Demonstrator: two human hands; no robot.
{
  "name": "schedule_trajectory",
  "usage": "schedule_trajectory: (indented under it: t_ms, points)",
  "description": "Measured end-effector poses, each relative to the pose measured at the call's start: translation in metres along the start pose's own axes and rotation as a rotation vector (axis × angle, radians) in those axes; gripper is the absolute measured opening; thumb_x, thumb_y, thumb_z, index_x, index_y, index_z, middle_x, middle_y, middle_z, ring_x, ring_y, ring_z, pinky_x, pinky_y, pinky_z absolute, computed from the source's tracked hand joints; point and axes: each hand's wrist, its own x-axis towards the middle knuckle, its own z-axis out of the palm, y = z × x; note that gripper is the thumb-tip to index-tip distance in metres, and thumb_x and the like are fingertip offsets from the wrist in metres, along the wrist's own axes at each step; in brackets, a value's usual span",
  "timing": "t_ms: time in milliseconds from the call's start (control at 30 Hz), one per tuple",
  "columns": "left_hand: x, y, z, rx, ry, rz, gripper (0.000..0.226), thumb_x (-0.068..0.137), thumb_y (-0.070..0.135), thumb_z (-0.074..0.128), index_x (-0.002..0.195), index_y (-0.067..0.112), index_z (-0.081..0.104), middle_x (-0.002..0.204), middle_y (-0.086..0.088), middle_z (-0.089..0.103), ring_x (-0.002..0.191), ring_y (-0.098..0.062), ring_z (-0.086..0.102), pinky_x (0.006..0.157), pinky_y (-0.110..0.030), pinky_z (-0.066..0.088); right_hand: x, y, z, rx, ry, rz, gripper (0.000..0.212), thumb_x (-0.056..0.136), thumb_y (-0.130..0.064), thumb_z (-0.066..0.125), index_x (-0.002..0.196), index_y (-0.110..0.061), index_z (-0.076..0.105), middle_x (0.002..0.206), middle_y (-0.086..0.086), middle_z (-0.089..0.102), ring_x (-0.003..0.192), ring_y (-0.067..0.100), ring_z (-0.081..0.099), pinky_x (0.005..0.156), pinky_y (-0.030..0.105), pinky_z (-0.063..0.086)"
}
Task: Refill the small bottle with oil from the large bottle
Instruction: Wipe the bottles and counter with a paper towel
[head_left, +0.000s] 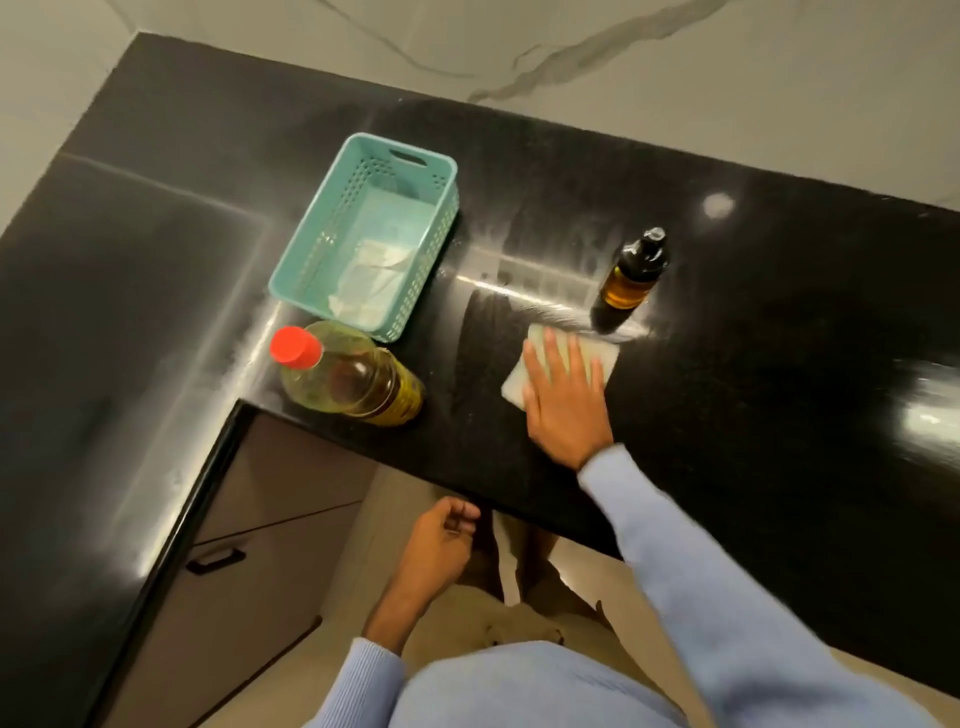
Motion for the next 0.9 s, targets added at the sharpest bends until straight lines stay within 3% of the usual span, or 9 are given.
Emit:
schedule_trajectory:
  t_ms: [100, 200, 333, 433, 533, 667, 733, 900]
  points:
    - [-0.006, 0.001, 0.000, -0.073, 0.071, -0.004, 0.032, 0.092, -0.006, 0.050, 0.107, 0.020, 0.063, 0.103, -0.005, 0.064, 0.091, -0.019, 0.063, 0.072, -0.031, 0.056, 0.099, -0.020, -0.027, 0.031, -0.025, 0.077, 0.061, 0.099, -0.041, 0.029, 0.157, -0.028, 0.016, 0.166, 0.006, 0.009, 0.152, 0.036, 0.007, 0.119, 0.061, 0.008]
    - [-0.013, -0.003, -0.001, -0.116, 0.124, 0.003, 0.029, 0.093, -0.006, 0.050, 0.108, 0.016, 0.063, 0.102, -0.007, 0.064, 0.086, -0.016, 0.062, 0.062, -0.019, 0.051, 0.133, -0.054, -0.027, 0.011, -0.078, -0.066, 0.060, 0.101, -0.040, 0.024, 0.158, -0.030, 0.007, 0.167, 0.005, 0.000, 0.152, 0.036, -0.003, 0.119, 0.061, 0.000]
    - [-0.018, -0.014, -0.002, -0.157, 0.141, -0.019, 0.029, 0.094, -0.003, 0.052, 0.104, 0.022, 0.061, 0.103, -0.003, 0.064, 0.092, -0.016, 0.063, 0.069, -0.021, 0.054, 0.063, -0.070, 0.005, -0.030, -0.100, -0.369, 0.061, 0.101, -0.040, 0.025, 0.159, -0.028, 0.010, 0.167, 0.005, 0.005, 0.153, 0.035, 0.000, 0.120, 0.060, 0.004]
    - [-0.019, -0.018, -0.006, -0.181, 0.192, -0.044, 0.027, 0.094, -0.004, 0.053, 0.107, 0.017, 0.062, 0.102, -0.005, 0.065, 0.086, -0.014, 0.063, 0.063, -0.019, 0.053, -0.032, -0.060, 0.027, -0.006, -0.136, -0.507, 0.061, 0.100, -0.043, 0.027, 0.158, -0.030, 0.013, 0.167, 0.002, 0.008, 0.153, 0.031, 0.002, 0.121, 0.057, 0.005]
    - [-0.022, -0.021, -0.012, -0.206, 0.214, -0.049, 0.029, 0.093, -0.005, 0.052, 0.109, 0.017, 0.062, 0.102, -0.004, 0.064, 0.090, -0.013, 0.063, 0.062, -0.018, 0.053, -0.063, -0.023, 0.024, -0.041, -0.153, -0.435, 0.062, 0.100, -0.045, 0.026, 0.158, -0.035, 0.006, 0.167, -0.001, 0.004, 0.154, 0.028, 0.000, 0.121, 0.058, 0.009]
    - [-0.025, -0.023, -0.012, -0.187, 0.203, -0.054, 0.032, 0.092, -0.008, 0.050, 0.108, 0.018, 0.061, 0.103, -0.005, 0.063, 0.089, -0.017, 0.062, 0.067, -0.025, 0.053, 0.033, -0.022, -0.001, -0.046, 0.013, -0.133, 0.063, 0.097, -0.042, 0.030, 0.157, -0.031, 0.016, 0.166, 0.005, 0.012, 0.151, 0.036, 0.009, 0.118, 0.061, 0.014]
    - [-0.024, -0.020, -0.006, -0.179, 0.181, -0.049, 0.031, 0.092, -0.009, 0.050, 0.108, 0.016, 0.061, 0.101, -0.008, 0.063, 0.084, -0.018, 0.061, 0.066, -0.027, 0.052, 0.063, -0.050, -0.007, -0.031, 0.012, -0.051, 0.064, 0.096, -0.040, 0.033, 0.157, -0.028, 0.019, 0.166, 0.007, 0.013, 0.150, 0.039, 0.011, 0.118, 0.061, 0.011]
    - [-0.017, -0.009, -0.002, -0.112, 0.152, 0.008, 0.027, 0.093, -0.006, 0.052, 0.107, 0.014, 0.063, 0.094, -0.006, 0.065, 0.079, -0.016, 0.062, 0.058, -0.018, 0.051, -0.024, -0.088, 0.024, 0.043, -0.036, -0.254, 0.064, 0.097, -0.039, 0.038, 0.157, -0.029, 0.019, 0.166, 0.005, 0.011, 0.152, 0.036, 0.003, 0.120, 0.060, 0.006]
